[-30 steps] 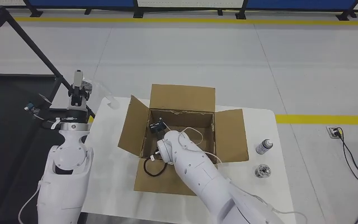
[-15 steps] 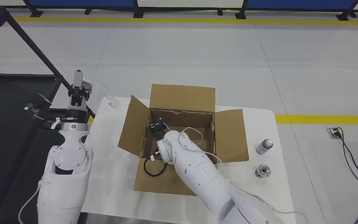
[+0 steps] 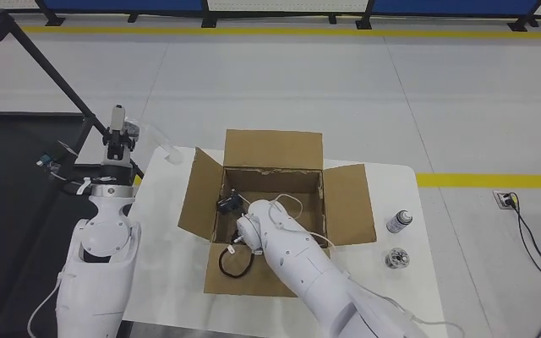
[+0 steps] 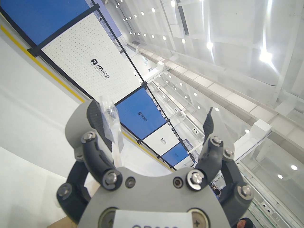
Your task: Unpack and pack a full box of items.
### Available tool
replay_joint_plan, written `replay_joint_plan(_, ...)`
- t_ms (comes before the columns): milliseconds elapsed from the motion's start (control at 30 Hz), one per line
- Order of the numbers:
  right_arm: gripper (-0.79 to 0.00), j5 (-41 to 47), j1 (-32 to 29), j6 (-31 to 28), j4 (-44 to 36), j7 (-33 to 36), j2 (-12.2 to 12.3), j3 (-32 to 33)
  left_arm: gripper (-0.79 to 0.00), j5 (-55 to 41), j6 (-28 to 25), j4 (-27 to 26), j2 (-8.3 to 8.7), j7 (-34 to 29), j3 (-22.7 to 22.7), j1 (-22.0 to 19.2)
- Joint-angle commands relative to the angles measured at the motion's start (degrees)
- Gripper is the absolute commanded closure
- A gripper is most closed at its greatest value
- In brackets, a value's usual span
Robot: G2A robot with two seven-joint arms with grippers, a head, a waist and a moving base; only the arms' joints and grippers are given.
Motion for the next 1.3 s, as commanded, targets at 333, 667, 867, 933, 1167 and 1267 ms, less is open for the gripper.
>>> replay_joint_plan(333,-0.785,-3.2,-1.3,-7.9,-6.2,9.8,2.1,-0.3,-0.785,0.4,0.3,-0.1,-0.02,0.1,0.0,-0.1)
replay_joint_plan(667,-0.785,-8.0,-3.9,-8.8,-14.3,19.4,3.8,-1.2,-0.785,0.5,0.4,0.2,-0.06,0.1,0.1,-0.3)
replay_joint_plan(867,-0.785,-10.1,-6.6,-3.2,-18.1,14.9,4.6,-0.4,-0.785,0.6,0.5,0.7,-0.12,0.0,0.4,-0.6)
replay_joint_plan(933,-0.785,-11.0,-7.5,-1.3,-18.5,13.1,4.5,-0.6,-0.785,0.6,0.6,0.9,-0.14,0.0,0.5,-0.7)
replay_joint_plan(1167,-0.723,-12.7,-8.9,-0.3,-16.1,9.2,3.8,-1.5,-0.785,1.0,1.2,2.0,-0.15,0.0,0.5,-1.2)
replay_joint_plan(1267,-0.517,-13.1,-8.5,-0.6,-14.5,9.1,3.3,-1.8,-0.785,1.1,1.3,2.3,-0.16,0.1,0.6,-1.5)
